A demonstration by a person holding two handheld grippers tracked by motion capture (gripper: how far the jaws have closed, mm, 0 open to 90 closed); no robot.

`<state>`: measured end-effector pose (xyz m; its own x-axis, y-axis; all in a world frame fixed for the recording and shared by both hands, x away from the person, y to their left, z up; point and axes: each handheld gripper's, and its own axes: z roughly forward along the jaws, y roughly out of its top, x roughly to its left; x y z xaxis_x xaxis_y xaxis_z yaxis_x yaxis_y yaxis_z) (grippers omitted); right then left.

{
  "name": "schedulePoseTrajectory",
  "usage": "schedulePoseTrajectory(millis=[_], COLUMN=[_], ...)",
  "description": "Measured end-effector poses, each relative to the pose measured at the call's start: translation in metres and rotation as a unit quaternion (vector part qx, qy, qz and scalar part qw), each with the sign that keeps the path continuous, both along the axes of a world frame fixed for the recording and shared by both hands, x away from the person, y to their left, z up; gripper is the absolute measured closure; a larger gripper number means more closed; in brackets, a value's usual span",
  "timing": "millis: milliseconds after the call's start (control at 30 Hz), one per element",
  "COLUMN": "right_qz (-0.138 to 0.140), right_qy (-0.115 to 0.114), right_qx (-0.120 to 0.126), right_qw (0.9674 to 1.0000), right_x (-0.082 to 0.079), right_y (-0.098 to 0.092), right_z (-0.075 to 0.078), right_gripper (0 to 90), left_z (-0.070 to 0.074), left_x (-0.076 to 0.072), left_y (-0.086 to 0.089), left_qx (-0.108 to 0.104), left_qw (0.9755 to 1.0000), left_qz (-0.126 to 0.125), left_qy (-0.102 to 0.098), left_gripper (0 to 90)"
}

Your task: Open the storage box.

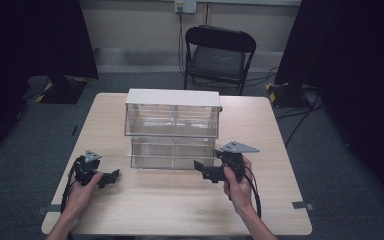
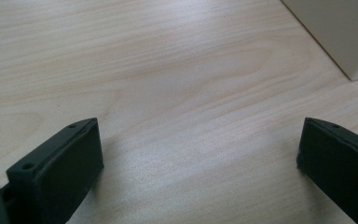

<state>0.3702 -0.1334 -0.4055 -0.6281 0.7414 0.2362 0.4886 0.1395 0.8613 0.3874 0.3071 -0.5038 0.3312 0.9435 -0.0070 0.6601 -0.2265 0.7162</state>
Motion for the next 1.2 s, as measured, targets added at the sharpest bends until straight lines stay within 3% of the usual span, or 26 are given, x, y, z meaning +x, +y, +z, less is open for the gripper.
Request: schedulePoseTrajectory(millis=[467,1100,1200], right_qz=[0.004,0.011,0.016], right_qy=[-0.017,-0.014,-0.018], right_qx=[0.009,0.01,0.011], right_qw=[0.9998,0.9998,0.9997], right_x=[0.0021,0.0078,0.008], right_y=[-0.0018,0.0023,0.005], right_z=[0.0062,0.0082,0.0095], right_gripper=[13.9,14.4,21.4], left_z=[0.0,0.0,0.0], left_x=[0.0,0.0,0.0], left_y=[0.0001,0.0,0.0], left_qx=[0.001,0.001,0.001], left_qw=[1.0,1.0,1.0], left_qz=[0.0,0.0,0.0], left_qy=[0.0,0.0,0.0], left_gripper=[0.0,0.0,0.0])
